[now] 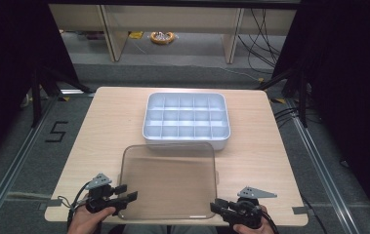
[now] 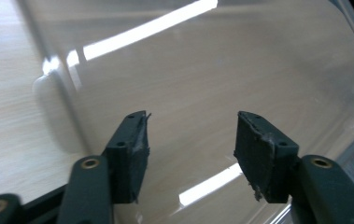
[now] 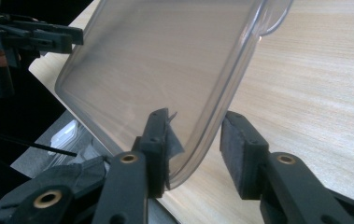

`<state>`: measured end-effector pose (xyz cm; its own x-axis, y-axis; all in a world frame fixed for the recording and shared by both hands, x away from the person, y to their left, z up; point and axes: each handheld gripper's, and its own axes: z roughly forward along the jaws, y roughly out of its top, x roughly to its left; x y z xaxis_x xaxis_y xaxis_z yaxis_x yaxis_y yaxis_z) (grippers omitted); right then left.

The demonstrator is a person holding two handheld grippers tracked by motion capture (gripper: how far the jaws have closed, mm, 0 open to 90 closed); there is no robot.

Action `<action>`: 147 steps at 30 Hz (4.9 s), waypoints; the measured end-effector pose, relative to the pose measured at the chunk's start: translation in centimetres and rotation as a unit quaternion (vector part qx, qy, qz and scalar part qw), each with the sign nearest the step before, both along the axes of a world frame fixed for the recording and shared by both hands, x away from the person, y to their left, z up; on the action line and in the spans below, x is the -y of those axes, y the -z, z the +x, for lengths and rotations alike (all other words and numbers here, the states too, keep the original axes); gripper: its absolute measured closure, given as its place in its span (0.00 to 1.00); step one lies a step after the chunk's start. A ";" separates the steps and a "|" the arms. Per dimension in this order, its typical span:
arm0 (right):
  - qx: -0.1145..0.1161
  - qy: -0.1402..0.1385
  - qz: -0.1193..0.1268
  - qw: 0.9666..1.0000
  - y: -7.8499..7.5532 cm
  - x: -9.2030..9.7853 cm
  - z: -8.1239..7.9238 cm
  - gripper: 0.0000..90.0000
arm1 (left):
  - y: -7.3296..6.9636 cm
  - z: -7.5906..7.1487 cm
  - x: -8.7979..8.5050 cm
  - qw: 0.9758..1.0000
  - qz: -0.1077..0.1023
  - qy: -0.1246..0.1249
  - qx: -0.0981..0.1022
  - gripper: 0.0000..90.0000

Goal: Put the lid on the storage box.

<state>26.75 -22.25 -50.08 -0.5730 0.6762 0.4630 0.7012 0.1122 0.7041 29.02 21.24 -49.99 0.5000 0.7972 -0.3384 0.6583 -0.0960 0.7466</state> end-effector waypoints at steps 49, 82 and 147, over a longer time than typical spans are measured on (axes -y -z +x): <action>0.037 0.056 -0.044 0.997 -1.5 0.5 0.7 0.73 | -0.8 -0.3 -0.3 0.998 -0.052 -0.033 0.001 0.62; 0.061 0.116 -0.011 0.991 -6.5 1.4 7.9 0.67 | -6.2 9.2 2.2 0.997 -0.060 -0.036 0.022 0.57; 0.048 0.178 -0.017 0.983 -6.1 1.7 21.2 0.63 | -5.5 22.2 4.8 0.993 -0.054 -0.096 -0.032 0.53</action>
<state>47.94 -24.00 -43.96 -0.3373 0.8560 0.3918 0.6312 -0.1031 0.7687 51.21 16.39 -44.50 0.3177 0.8331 -0.4527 0.7030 0.1135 0.7021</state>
